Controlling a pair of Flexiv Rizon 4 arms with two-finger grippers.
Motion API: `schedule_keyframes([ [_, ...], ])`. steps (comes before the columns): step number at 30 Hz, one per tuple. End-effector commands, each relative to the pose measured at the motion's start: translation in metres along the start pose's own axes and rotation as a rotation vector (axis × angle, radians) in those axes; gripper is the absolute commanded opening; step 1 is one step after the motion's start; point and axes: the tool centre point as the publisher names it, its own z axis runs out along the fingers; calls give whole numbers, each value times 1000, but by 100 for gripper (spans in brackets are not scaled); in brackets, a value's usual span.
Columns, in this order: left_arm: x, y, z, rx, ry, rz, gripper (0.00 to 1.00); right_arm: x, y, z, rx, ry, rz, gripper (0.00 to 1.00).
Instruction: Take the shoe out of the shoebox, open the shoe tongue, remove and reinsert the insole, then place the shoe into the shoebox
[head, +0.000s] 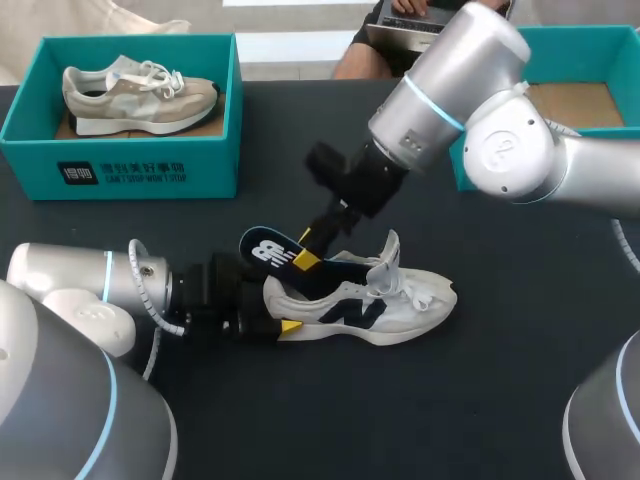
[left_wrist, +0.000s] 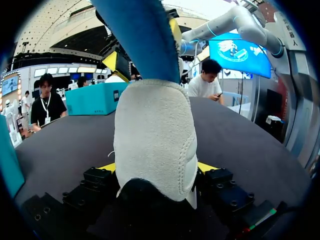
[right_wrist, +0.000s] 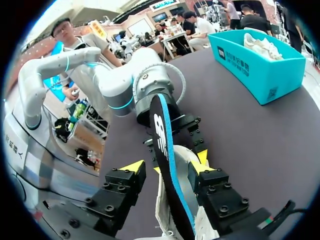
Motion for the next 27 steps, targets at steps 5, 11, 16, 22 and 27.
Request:
schedule_keyframes([
  [5,0,4,0,-2,-1,-1,0,-7,3,14,-3,78,-34,42],
  [11,0,4,0,-2,-1,-1,0,-4,5,22,0,123,-57,27],
  [16,0,4,0,-2,-1,-1,0,-4,5,26,-2,144,-68,28],
  [22,0,4,0,-2,-1,-1,0,-3,4,29,5,173,-80,0],
  [27,0,4,0,-2,-1,-1,0,2,7,27,14,195,-88,0],
])
